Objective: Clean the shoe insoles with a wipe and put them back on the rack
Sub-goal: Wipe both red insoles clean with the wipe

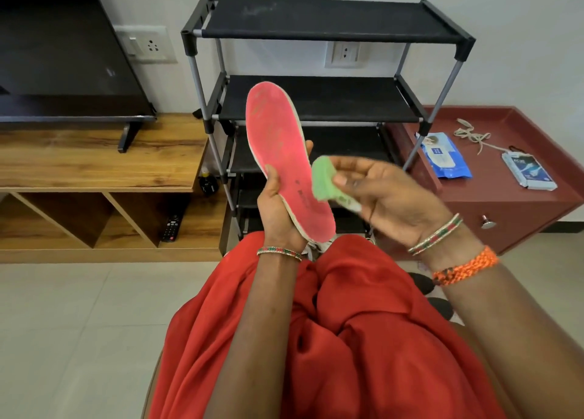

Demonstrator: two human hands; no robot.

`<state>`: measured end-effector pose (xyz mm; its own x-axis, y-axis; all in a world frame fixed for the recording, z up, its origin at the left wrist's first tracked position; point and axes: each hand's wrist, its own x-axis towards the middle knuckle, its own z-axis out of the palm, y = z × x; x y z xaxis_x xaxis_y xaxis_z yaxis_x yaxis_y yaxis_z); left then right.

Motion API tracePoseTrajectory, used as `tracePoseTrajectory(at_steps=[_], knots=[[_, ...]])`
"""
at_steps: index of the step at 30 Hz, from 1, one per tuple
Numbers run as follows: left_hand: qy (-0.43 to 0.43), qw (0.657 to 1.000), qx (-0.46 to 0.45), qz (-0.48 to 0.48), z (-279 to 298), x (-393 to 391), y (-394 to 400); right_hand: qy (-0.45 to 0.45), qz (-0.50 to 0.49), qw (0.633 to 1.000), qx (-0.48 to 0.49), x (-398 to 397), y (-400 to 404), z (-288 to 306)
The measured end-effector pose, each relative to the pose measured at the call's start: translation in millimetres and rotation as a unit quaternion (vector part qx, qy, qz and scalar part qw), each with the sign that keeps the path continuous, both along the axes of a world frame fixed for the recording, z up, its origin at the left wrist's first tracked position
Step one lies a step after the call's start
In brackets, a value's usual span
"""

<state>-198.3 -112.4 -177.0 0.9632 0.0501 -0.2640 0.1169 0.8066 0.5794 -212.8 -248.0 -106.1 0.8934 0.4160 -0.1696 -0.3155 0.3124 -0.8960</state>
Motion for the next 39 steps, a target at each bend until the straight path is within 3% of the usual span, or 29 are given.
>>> tracePoseTrajectory(at_steps=[2, 5, 9, 10, 14, 17, 19, 21, 23, 28, 31, 32, 36, 37, 39], knots=[[-0.022, 0.999, -0.024, -0.008, -2, -2, 1, -0.162, -0.075, 0.977, -0.121, 5, 0, 10], [-0.046, 0.994, -0.083, -0.062, -5, -4, 0, -0.345, -0.152, 0.880, -0.289, 10, 12, 12], [-0.091, 0.984, -0.111, -0.104, 0, -3, 1, -0.550, -0.073, 0.689, -0.467, 13, 26, -15], [-0.101, 0.982, -0.126, -0.100, 2, -3, 1, -0.564, -0.042, 0.671, -0.479, 11, 28, -22], [-0.125, 0.971, -0.201, -0.038, -1, -4, 18, -0.571, 0.016, 0.721, -0.393, -9, 30, -41], [-0.144, 0.965, -0.216, -0.032, 0, 0, 22, -0.572, 0.001, 0.730, -0.374, -17, 32, -40], [-0.146, 0.968, -0.194, -0.059, 4, 1, 12, -0.592, -0.050, 0.691, -0.412, -12, 35, -34], [-0.153, 0.967, -0.177, -0.104, 6, 1, 0, -0.602, -0.130, 0.624, -0.482, 0, 41, -29], [-0.147, 0.969, -0.159, -0.120, 6, 0, -4, -0.580, -0.178, 0.598, -0.524, 9, 48, -25], [-0.120, 0.980, -0.155, -0.026, -3, 0, 23, -0.532, -0.091, 0.686, -0.489, -14, 48, -48], [-0.117, 0.981, -0.150, -0.025, -6, 4, 25, -0.523, -0.084, 0.700, -0.479, -18, 44, -51], [-0.114, 0.982, -0.143, -0.040, -4, 3, 19, -0.530, -0.101, 0.683, -0.492, -12, 44, -47], [-0.081, 0.985, -0.131, -0.083, 2, 1, -5, -0.556, -0.195, 0.546, -0.596, 23, 46, -27], [-0.082, 0.983, -0.133, -0.096, 2, 0, -6, -0.558, -0.205, 0.533, -0.603, 29, 46, -23], [-0.100, 0.979, -0.135, -0.111, 1, 0, 1, -0.563, -0.203, 0.539, -0.593, 33, 45, -23]])
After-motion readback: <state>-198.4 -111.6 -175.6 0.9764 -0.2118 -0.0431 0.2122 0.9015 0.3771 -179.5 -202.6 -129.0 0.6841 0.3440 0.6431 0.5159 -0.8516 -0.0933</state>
